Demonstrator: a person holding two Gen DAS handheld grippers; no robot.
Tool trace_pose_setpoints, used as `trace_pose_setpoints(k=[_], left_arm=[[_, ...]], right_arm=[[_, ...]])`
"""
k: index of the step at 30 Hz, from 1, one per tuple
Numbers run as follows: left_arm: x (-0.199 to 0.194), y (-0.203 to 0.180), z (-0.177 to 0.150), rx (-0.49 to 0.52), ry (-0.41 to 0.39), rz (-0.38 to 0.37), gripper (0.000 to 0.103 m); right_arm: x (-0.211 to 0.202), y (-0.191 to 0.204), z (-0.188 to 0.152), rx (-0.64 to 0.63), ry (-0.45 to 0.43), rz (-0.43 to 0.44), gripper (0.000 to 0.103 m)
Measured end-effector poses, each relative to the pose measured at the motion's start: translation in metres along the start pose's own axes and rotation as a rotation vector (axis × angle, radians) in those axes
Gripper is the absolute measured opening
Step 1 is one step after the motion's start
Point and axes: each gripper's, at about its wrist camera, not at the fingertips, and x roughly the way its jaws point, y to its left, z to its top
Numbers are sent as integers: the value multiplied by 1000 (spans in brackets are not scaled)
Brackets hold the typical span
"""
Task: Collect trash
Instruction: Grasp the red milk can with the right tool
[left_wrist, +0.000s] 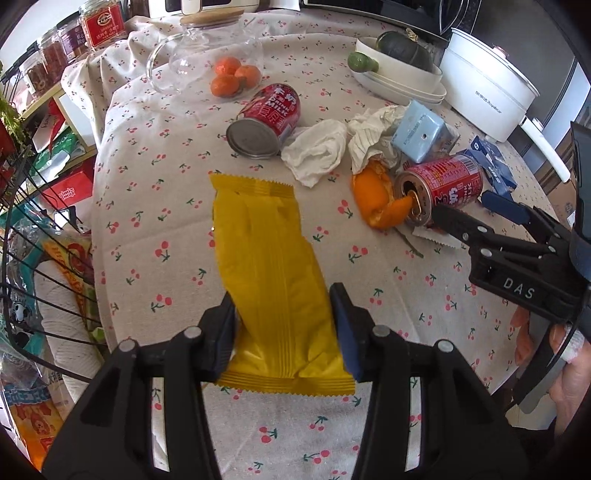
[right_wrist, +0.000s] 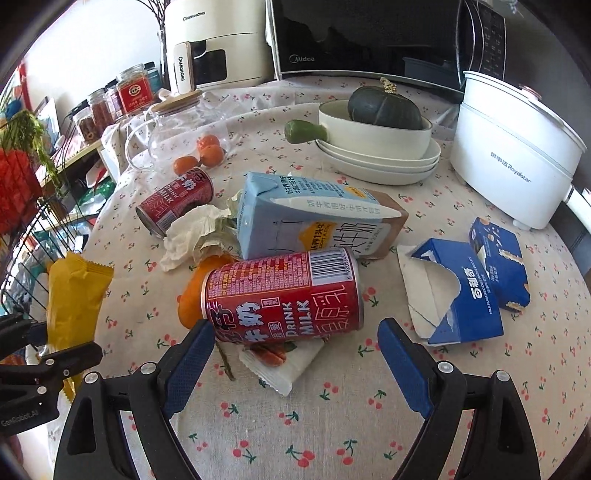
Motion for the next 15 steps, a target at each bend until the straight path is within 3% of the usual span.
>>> trace_pose_setpoints(k=[6, 9, 15], left_arm=[[0, 0, 1, 8, -1, 7, 50], [1, 1, 0, 7, 3, 11, 50], [3, 7, 0, -6, 6, 21, 50]], right_arm=[[8, 7, 3, -14, -16, 15, 93], [10, 11, 4, -23, -13, 24, 101], [18, 12, 6, -11, -3, 10, 101]])
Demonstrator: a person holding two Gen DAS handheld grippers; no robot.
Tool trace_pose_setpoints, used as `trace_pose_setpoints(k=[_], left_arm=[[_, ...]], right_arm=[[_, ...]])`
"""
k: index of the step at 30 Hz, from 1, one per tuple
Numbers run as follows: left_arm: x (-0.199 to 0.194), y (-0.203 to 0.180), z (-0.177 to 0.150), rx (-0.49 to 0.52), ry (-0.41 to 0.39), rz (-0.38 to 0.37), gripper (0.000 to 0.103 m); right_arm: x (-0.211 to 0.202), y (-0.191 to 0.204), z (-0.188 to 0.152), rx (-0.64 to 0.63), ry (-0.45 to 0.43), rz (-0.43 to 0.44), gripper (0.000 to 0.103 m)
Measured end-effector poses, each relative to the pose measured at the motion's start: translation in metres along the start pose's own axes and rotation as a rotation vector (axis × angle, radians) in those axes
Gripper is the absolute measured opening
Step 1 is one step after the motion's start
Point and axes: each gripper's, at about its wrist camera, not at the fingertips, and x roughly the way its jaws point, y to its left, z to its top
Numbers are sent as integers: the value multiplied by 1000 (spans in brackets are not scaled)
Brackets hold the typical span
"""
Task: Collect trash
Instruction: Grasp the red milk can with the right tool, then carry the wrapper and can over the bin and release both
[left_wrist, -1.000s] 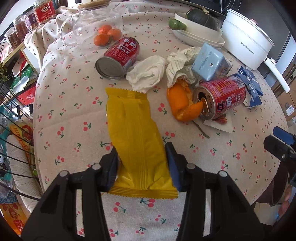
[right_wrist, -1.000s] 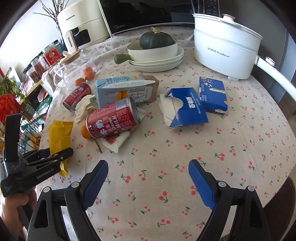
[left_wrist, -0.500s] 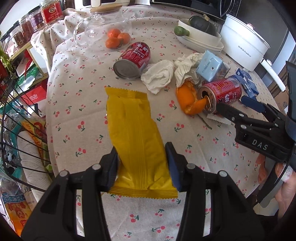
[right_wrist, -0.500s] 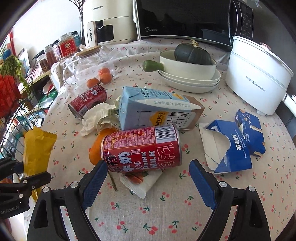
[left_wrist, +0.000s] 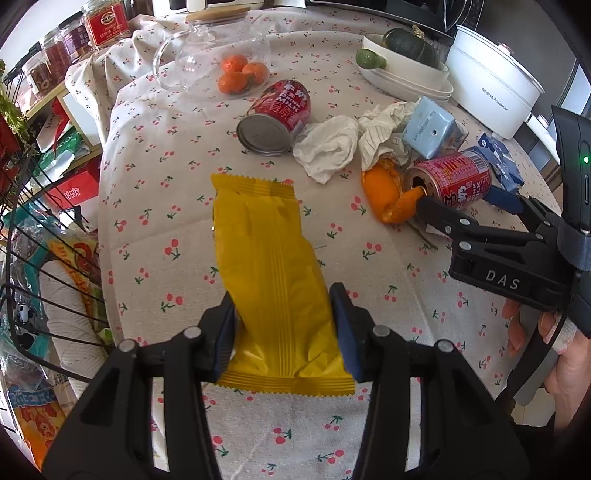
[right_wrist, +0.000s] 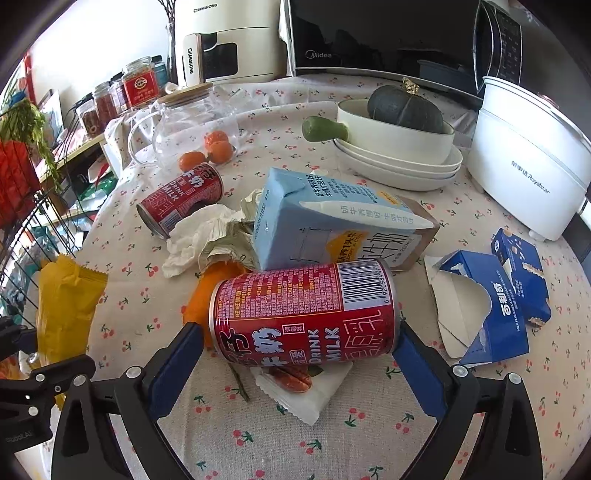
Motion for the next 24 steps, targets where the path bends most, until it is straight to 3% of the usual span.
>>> trace_pose_setpoints(k=[3, 14, 24], left_arm=[[0, 2, 0, -11, 2, -3, 50], [-18, -11, -2, -13, -30, -59, 50], [-42, -57, -15, 83, -52, -133, 50]], right_arm=[[-2, -5, 0, 15, -2, -1, 93], [-58, -28, -5, 47, -1, 49, 91], [-117, -76, -32, 128, 27, 58, 91]])
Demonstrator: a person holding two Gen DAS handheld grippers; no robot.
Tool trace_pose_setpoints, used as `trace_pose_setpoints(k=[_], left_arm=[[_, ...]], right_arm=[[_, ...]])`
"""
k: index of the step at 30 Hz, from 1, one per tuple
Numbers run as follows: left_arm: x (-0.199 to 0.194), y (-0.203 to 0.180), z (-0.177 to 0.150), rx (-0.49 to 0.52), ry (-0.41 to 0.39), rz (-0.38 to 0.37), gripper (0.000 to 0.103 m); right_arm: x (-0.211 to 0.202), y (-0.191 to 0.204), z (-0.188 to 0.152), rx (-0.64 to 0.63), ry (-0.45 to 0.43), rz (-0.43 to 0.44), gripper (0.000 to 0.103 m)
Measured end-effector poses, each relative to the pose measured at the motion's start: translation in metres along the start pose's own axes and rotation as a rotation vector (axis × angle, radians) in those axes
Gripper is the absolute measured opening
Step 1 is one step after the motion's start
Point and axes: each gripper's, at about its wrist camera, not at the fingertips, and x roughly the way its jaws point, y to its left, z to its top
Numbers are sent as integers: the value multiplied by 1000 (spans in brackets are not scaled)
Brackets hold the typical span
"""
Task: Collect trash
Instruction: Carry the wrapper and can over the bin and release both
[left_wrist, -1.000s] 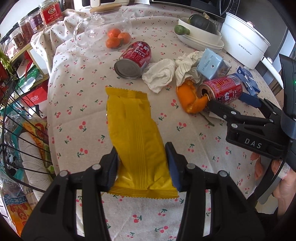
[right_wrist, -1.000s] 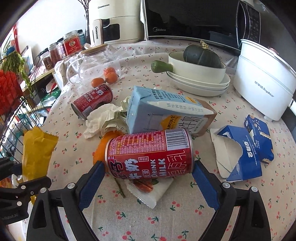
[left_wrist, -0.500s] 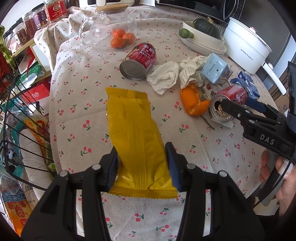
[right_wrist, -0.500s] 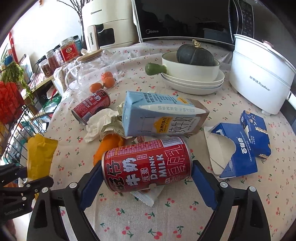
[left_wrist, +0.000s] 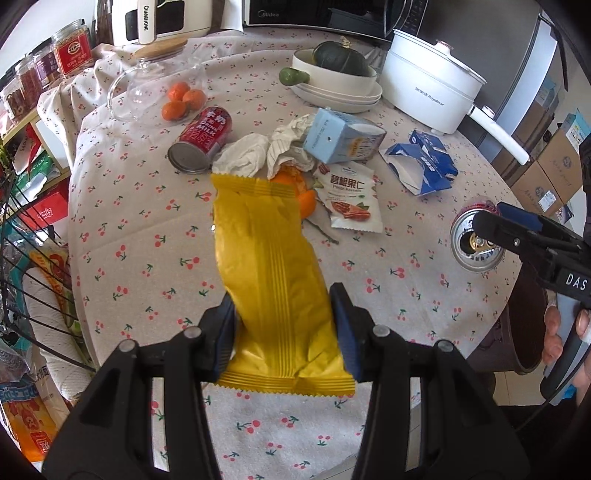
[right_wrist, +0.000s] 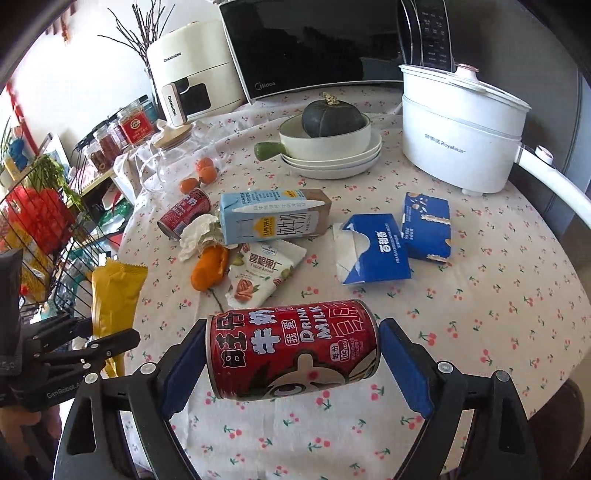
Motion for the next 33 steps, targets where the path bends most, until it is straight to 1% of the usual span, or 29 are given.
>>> trace_pose_setpoints(k=[3, 6, 12, 18, 26, 33], left_arm=[[-4, -20, 0, 46, -11, -15, 50], [-6, -40, 0, 81, -17, -33, 50], [-3, -84, 0, 142, -18, -81, 50], [2, -138, -4, 224, -11, -135, 50], [10, -215, -21, 347, 12, -213, 50], [22, -278, -38, 445, 40, -294, 50]], right_arm=[[-19, -16, -9, -19, -3, -42, 91], [-39, -37, -20, -13, -1, -81, 91], [-77, -83, -41, 39, -5, -143, 91], [-109, -125, -66, 94, -13, -191, 91], [-138, -175, -99, 165, 4, -252, 91], [-156, -218, -137, 230, 30, -313, 91]])
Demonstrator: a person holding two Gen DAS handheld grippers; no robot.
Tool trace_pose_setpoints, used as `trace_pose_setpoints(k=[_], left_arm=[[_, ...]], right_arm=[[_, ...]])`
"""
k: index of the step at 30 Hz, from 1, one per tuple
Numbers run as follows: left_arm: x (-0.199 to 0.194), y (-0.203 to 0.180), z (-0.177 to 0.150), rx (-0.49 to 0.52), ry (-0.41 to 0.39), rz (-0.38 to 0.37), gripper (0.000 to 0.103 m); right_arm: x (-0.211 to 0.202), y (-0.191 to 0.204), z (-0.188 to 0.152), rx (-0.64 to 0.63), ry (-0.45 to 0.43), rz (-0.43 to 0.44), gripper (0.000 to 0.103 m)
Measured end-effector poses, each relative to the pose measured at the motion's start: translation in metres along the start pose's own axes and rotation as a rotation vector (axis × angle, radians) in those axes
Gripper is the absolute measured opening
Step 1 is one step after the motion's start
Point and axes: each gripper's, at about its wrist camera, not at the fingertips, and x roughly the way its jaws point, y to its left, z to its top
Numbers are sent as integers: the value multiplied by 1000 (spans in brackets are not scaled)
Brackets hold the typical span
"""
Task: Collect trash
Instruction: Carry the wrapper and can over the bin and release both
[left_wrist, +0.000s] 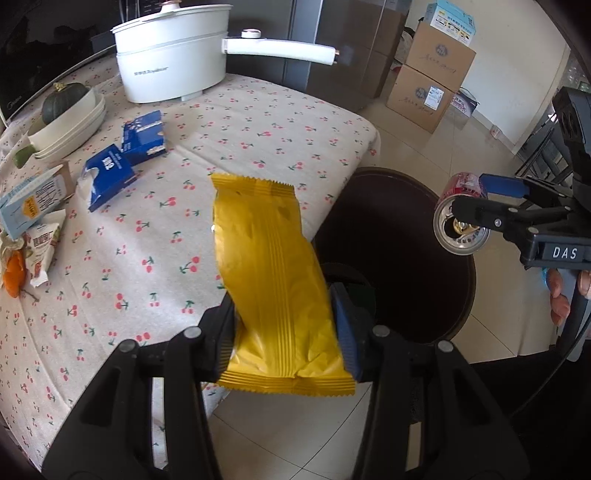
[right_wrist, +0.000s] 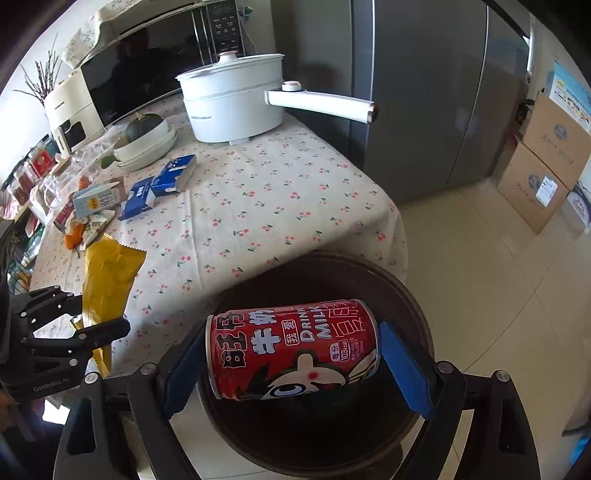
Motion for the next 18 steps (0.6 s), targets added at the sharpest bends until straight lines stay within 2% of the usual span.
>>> trace_pose_setpoints(k=[9, 15, 16, 17, 18], left_arm=[[42, -58, 6, 81, 40, -112, 50], [66, -71, 9, 123, 43, -114, 50], [67, -71, 9, 124, 36, -107, 51], [68, -71, 9, 125, 20, -84, 58], [68, -70, 9, 127, 8, -49, 73]], right_arm=[[2, -54, -35, 75, 41, -46, 91], [3, -75, -46, 102, 55, -60, 91], [2, -75, -46, 103, 56, -61, 91], [3, -76, -46, 103, 58, -62, 91], [3, -77, -46, 102, 59, -63, 91]])
